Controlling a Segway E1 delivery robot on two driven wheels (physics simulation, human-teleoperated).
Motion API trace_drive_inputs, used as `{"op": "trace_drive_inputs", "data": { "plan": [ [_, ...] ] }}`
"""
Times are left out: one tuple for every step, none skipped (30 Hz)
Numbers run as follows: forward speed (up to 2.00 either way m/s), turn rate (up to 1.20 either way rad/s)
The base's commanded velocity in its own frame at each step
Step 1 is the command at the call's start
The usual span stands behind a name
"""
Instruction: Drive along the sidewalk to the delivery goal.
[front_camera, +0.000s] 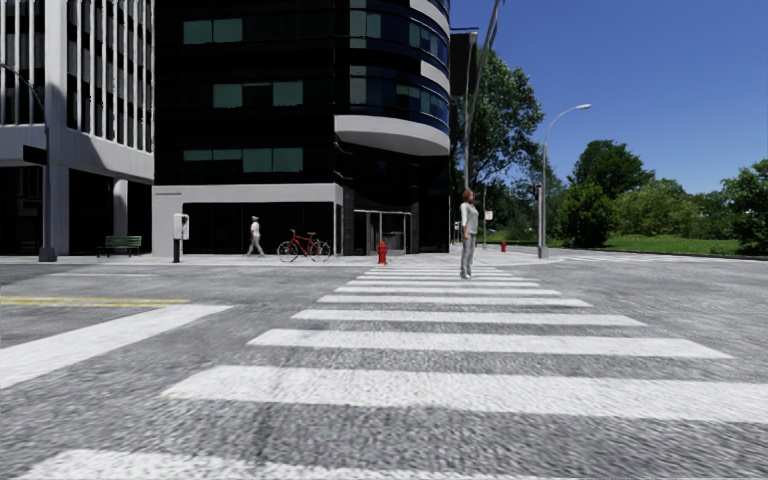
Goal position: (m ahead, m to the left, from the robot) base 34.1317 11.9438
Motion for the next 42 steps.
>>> {"op": "trace_drive_inputs", "data": {
  "plan": [
    [2.00, 0.00],
    [2.00, 0.00],
    [2.00, 0.00],
    [2.00, 0.00],
    [2.00, 0.00],
    [2.00, 0.00],
    [2.00, 0.00],
    [2.00, 0.00],
    [2.00, 0.00],
    [2.00, 0.00],
    [2.00, 0.00],
    [2.00, 0.00],
    [2.00, 0.00],
    [2.00, -0.11],
    [2.00, -0.16],
    [2.00, -0.16],
    [2.00, -0.17],
    [2.00, -0.18],
    [2.00, -0.18],
    [2.00, -0.18],
    [2.00, -0.18],
    [2.00, -0.18],
    [2.00, -0.18],
    [2.00, -0.18],
    [2.00, -0.18],
    [2.00, -0.18],
    [2.00, -0.18],
    [2.00, -0.18],
    [2.00, -0.18],
    [2.00, -0.10],
    [2.00, 0.00],
    [2.00, 0.00],
    [2.00, 0.00],
    [2.00, 0.00],
    [2.00, 0.00],
    [2.00, 0.00],
    [2.00, 0.00],
    [2.00, 0.00],
    [2.00, 0.00],
    [2.00, 0.00],
    [2.00, 0.00],
    [2.00, 0.00]
  ]
}}
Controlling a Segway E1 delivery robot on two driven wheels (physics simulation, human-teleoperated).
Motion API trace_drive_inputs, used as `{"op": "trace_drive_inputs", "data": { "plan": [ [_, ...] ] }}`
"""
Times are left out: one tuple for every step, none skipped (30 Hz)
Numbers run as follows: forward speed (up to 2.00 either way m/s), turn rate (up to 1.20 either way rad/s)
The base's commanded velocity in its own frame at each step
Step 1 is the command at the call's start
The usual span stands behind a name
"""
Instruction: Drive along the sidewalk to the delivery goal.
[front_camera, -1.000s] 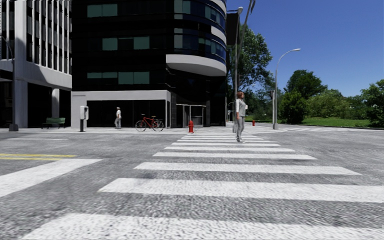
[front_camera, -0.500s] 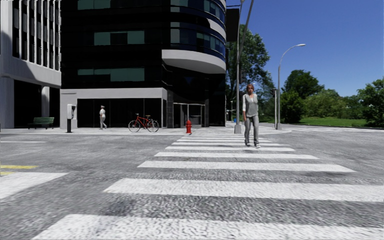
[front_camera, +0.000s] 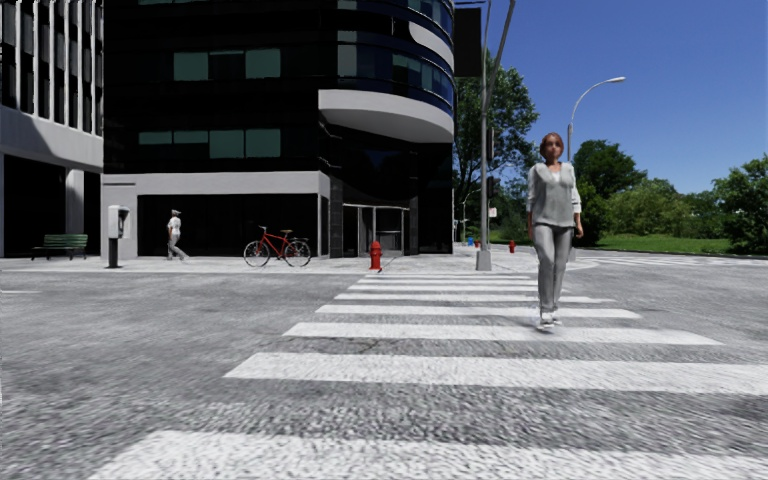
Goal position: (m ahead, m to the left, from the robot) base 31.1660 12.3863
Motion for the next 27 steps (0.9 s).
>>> {"op": "trace_drive_inputs", "data": {
  "plan": [
    [2.00, 0.00],
    [2.00, 0.00],
    [2.00, -0.10],
    [2.00, -0.17],
    [2.00, -0.19],
    [2.00, -0.19],
    [2.00, -0.20],
    [2.00, -0.20],
    [2.00, -0.20],
    [2.00, -0.20],
    [2.00, -0.20],
    [2.00, -0.20],
    [2.00, -0.20],
    [2.00, -0.20],
    [2.00, -0.20],
    [2.00, -0.20],
    [2.00, -0.20],
    [2.00, -0.20],
    [2.00, -0.21],
    [2.00, -0.21],
    [2.00, -0.25],
    [2.00, -0.27],
    [2.00, -0.28],
    [2.00, -0.28],
    [2.00, -0.28],
    [2.00, -0.28],
    [2.00, -0.28]
  ]
}}
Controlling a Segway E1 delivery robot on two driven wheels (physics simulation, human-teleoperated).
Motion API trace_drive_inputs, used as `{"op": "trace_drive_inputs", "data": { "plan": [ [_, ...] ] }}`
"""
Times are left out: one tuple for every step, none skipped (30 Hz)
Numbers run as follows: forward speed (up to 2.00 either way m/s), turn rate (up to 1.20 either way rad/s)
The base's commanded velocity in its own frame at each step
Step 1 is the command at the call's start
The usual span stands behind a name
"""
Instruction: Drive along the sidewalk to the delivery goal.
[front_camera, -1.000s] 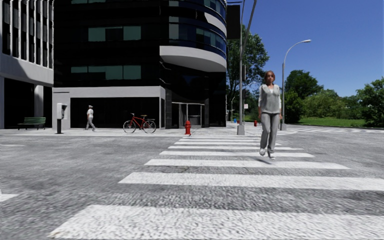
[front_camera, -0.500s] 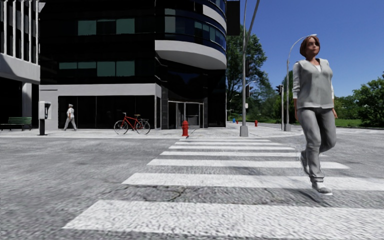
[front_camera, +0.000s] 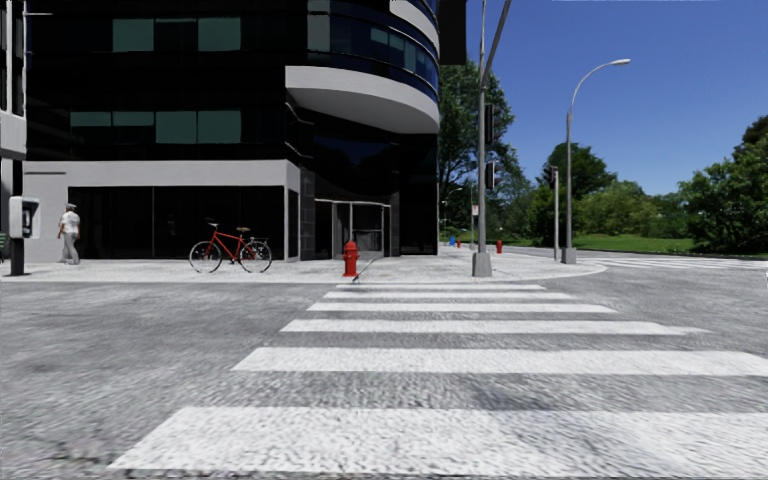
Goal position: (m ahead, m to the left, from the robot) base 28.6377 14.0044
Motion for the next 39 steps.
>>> {"op": "trace_drive_inputs", "data": {
  "plan": [
    [2.00, -0.28],
    [2.00, -0.28],
    [2.00, -0.28],
    [2.00, -0.28],
    [2.00, -0.28],
    [2.00, -0.28],
    [2.00, -0.28],
    [2.00, -0.28],
    [2.00, -0.28],
    [2.00, -0.28],
    [2.00, -0.28],
    [2.00, -0.28],
    [2.00, -0.27],
    [2.00, -0.05],
    [2.00, 0.00],
    [2.00, 0.00],
    [2.00, 0.00],
    [2.00, 0.00],
    [2.00, 0.00],
    [2.00, 0.00],
    [2.00, 0.00],
    [2.00, 0.00],
    [2.00, 0.00],
    [2.00, 0.00],
    [2.00, 0.00],
    [2.00, 0.00],
    [2.00, 0.00],
    [2.00, 0.00],
    [2.00, 0.00],
    [2.00, 0.00],
    [2.00, 0.00],
    [2.00, 0.00],
    [2.00, 0.00],
    [2.00, 0.00],
    [2.00, 0.00],
    [2.00, 0.00],
    [2.00, 0.00],
    [2.00, 0.00],
    [2.00, 0.00]
  ]
}}
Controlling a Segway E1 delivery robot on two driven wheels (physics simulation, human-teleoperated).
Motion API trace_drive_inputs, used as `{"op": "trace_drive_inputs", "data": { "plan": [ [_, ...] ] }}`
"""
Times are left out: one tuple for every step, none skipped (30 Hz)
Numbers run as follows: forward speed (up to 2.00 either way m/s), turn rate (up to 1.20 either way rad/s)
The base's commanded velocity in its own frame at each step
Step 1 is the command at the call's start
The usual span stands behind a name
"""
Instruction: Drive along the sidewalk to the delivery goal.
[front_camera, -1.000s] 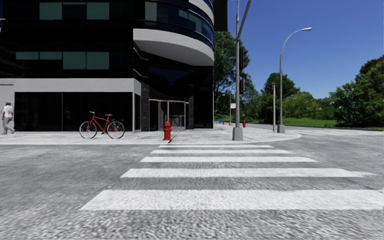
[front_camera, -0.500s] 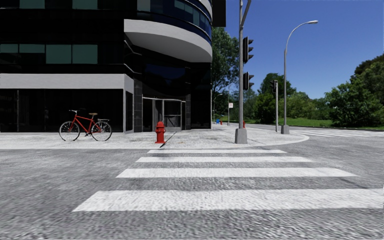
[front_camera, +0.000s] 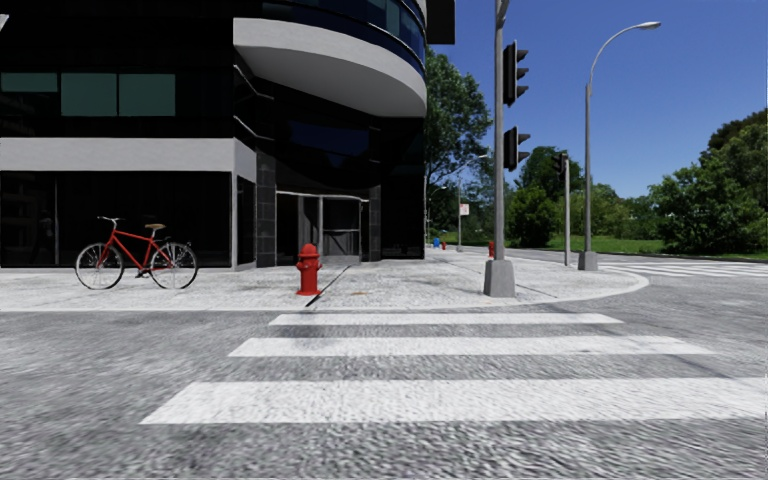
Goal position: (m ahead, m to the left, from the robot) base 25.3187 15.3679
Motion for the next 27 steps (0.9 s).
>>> {"op": "trace_drive_inputs", "data": {
  "plan": [
    [2.00, 0.00],
    [2.00, 0.00],
    [2.00, 0.00],
    [2.00, 0.00],
    [2.00, 0.00],
    [2.00, 0.00],
    [2.00, 0.00],
    [2.00, 0.00],
    [2.00, 0.00],
    [2.00, 0.00],
    [2.00, 0.00],
    [2.00, 0.00],
    [2.00, 0.00],
    [2.00, 0.00],
    [2.00, 0.00],
    [2.00, 0.00],
    [2.00, 0.00],
    [2.00, 0.00],
    [2.00, 0.00],
    [2.00, 0.00],
    [2.00, 0.00],
    [2.00, 0.00],
    [2.00, 0.00],
    [2.00, 0.00],
    [2.00, 0.00],
    [2.00, 0.00],
    [2.00, 0.00]
  ]
}}
